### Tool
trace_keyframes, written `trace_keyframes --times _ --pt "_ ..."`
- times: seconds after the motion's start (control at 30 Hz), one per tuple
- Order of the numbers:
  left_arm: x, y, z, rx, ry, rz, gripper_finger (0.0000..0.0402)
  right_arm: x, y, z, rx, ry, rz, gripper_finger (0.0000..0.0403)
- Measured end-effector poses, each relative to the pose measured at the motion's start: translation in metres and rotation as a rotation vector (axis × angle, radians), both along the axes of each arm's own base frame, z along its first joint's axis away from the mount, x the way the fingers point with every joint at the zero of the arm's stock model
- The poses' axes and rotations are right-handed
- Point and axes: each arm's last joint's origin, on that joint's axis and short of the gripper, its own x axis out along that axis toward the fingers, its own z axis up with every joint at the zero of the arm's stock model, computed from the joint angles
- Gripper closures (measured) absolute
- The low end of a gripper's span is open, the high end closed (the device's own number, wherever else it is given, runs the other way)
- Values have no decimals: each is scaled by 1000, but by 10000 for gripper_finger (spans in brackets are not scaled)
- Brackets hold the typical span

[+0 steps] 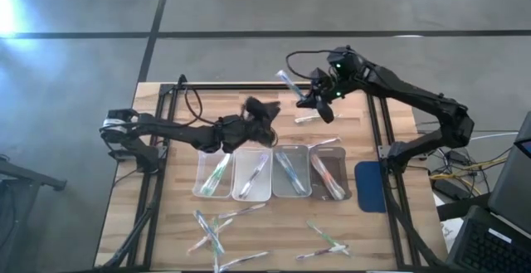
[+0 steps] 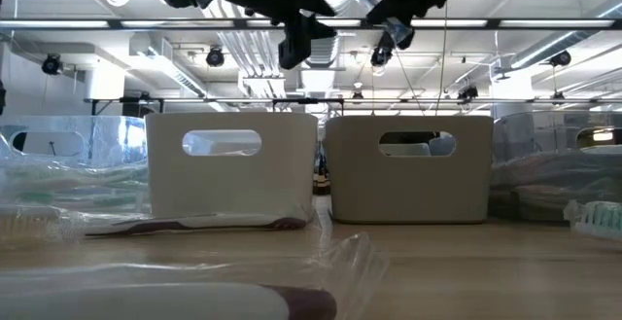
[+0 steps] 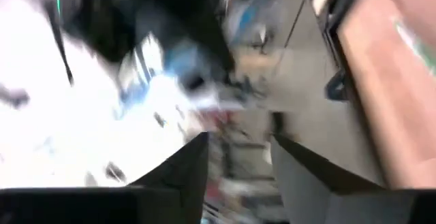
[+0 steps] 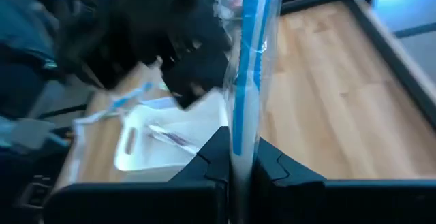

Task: Pick & Place Toothbrushes
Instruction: Put the blue toothbrush into the gray bin

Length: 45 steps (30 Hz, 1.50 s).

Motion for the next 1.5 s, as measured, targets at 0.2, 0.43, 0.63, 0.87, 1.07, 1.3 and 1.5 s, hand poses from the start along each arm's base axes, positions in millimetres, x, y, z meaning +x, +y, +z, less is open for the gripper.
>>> trace_keyframes --times 0.2,0.43,0.63,0.87,1.07,1.3,1.5 --pt "-17 11 5 -409 -298 222 198 -17 13 4 -68 100 -97 388" --pt "-49 22 -2 -912 -374 250 193 -17 35 -3 -25 138 -106 388" --pt "-87 29 13 -1374 -287 112 193 -10 52 -7 11 167 -127 390" --pt "-109 28 30 -1371 -324 100 193 -3 68 -7 86 191 -252 390" --pt "-114 27 35 -1367 -346 82 193 2 89 -7 154 212 -335 388" --pt "-113 27 34 -1367 -341 85 193 6 117 -7 206 214 -451 389" --pt "-116 26 33 -1377 -308 107 193 13 130 -14 236 219 -565 390"
